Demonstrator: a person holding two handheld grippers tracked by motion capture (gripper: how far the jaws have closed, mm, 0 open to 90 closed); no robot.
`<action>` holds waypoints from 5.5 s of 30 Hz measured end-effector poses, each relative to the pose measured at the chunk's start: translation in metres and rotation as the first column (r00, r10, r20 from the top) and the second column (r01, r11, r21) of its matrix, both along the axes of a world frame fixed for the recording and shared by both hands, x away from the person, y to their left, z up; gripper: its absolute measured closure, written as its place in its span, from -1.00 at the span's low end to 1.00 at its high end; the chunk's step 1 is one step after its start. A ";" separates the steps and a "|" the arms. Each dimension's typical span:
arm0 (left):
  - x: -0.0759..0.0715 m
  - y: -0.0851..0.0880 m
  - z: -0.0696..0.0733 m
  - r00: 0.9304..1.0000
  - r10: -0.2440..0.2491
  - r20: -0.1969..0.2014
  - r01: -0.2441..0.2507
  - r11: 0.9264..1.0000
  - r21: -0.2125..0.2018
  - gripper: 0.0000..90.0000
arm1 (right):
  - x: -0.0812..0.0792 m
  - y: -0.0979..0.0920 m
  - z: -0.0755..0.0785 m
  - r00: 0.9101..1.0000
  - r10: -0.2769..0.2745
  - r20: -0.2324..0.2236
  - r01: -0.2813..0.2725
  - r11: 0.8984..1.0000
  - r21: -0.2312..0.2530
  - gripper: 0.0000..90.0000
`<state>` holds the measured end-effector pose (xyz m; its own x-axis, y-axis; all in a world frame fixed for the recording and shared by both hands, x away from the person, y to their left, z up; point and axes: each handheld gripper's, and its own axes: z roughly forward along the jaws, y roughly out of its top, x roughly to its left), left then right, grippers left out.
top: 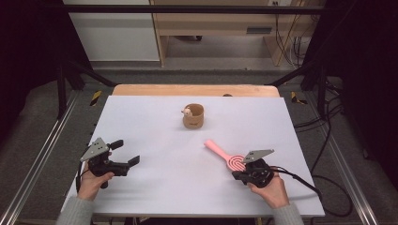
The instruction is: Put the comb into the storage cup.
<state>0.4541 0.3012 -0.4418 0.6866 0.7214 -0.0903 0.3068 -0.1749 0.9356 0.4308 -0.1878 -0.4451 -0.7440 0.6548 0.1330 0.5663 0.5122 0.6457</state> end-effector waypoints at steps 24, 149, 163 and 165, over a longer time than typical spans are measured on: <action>0.000 0.000 0.000 1.000 0.002 0.000 -0.002 1.000 0.004 -0.96 | 0.001 -0.017 0.001 0.998 -0.053 -0.016 0.054 0.999 0.007 1.00; 0.002 0.000 -0.003 1.000 0.006 -0.008 -0.006 1.000 0.007 -0.96 | 0.075 0.084 -0.008 0.988 -0.131 0.081 0.129 0.991 0.025 1.00; 0.002 0.001 -0.002 1.000 0.007 -0.007 -0.007 1.000 0.005 -0.96 | 0.068 0.086 -0.010 0.993 -0.107 0.051 0.107 0.994 0.005 1.00; 0.002 0.000 -0.002 1.000 0.006 -0.006 -0.006 1.000 0.006 -0.96 | 0.067 0.086 -0.010 0.994 -0.099 0.054 0.099 0.995 0.001 1.00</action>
<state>0.4560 0.3017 -0.4441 0.6814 0.7263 -0.0903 0.3140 -0.1786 0.9325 0.4977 -0.1016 -0.4549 -0.6819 0.7255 0.0932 0.5785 0.4569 0.6758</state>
